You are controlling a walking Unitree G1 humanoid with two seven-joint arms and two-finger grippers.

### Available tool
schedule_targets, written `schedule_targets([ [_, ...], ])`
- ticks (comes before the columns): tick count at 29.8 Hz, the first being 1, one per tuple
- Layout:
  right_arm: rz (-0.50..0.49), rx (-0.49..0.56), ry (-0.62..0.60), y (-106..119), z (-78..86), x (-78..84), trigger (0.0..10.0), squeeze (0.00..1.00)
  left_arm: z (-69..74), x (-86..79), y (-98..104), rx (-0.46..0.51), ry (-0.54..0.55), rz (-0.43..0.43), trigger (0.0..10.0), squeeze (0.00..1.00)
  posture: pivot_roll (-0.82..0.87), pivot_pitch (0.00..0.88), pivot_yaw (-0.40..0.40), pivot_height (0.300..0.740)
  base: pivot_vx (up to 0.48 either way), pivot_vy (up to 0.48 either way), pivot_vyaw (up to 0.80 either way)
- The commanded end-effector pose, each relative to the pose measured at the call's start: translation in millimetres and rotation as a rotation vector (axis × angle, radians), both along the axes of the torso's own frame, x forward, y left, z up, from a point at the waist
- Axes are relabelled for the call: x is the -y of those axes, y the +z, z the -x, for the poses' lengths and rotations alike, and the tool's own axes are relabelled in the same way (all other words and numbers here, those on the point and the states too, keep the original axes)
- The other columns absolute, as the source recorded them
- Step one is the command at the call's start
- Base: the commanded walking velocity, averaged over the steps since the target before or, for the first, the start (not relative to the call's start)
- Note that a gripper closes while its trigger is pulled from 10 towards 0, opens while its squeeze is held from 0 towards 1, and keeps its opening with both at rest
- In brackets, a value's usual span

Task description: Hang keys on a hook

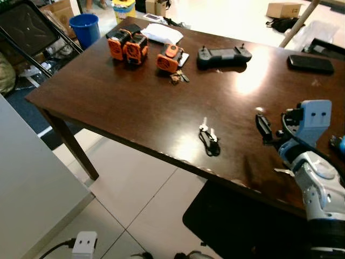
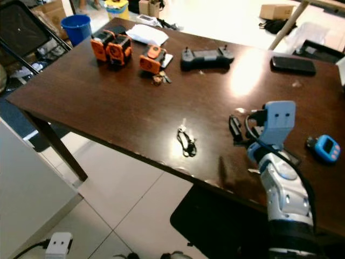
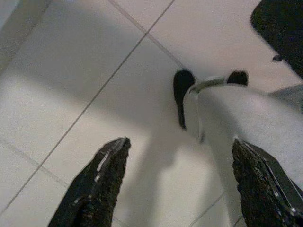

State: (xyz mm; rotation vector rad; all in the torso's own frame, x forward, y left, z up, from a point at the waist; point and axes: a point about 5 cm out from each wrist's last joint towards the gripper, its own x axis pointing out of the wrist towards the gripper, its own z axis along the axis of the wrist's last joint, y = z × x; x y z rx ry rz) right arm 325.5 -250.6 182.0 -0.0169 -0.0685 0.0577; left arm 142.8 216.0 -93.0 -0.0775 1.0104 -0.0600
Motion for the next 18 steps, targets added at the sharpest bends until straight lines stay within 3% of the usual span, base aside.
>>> schedule_targets([
  [1, -0.006, -0.022, 0.028, -6, -1.1, -5.5, 10.0, 0.0, 15.8, -1.8, -6, -0.062, -0.005, -0.014, 10.0, 0.0, -0.09, 0.105, 0.084, 0.74, 0.0, 0.0, 0.0],
  [5, -0.001, -0.016, 0.073, -5, -1.8, -12.4, 10.0, 0.0, 16.1, -1.5, -6, -0.064, -0.013, -0.026, 10.0, 0.0, -0.09, 0.103, 0.081, 0.74, 0.0, 0.0, 0.0],
  [9, 0.04, 0.017, 0.174, 0, -3.0, -31.2, 10.0, 0.0, 17.1, 0.2, -7, -0.073, -0.038, -0.039, 10.0, 0.0, -0.09, 0.1, 0.079, 0.74, 0.0, 0.0, 0.79],
  [18, 0.017, 0.03, 0.208, 3, -10.0, -42.5, 10.0, 0.0, 16.6, 2.9, -7, -0.07, -0.039, -0.039, 10.0, 0.0, -0.09, 0.097, 0.072, 0.74, 0.0, 0.0, 0.79],
])
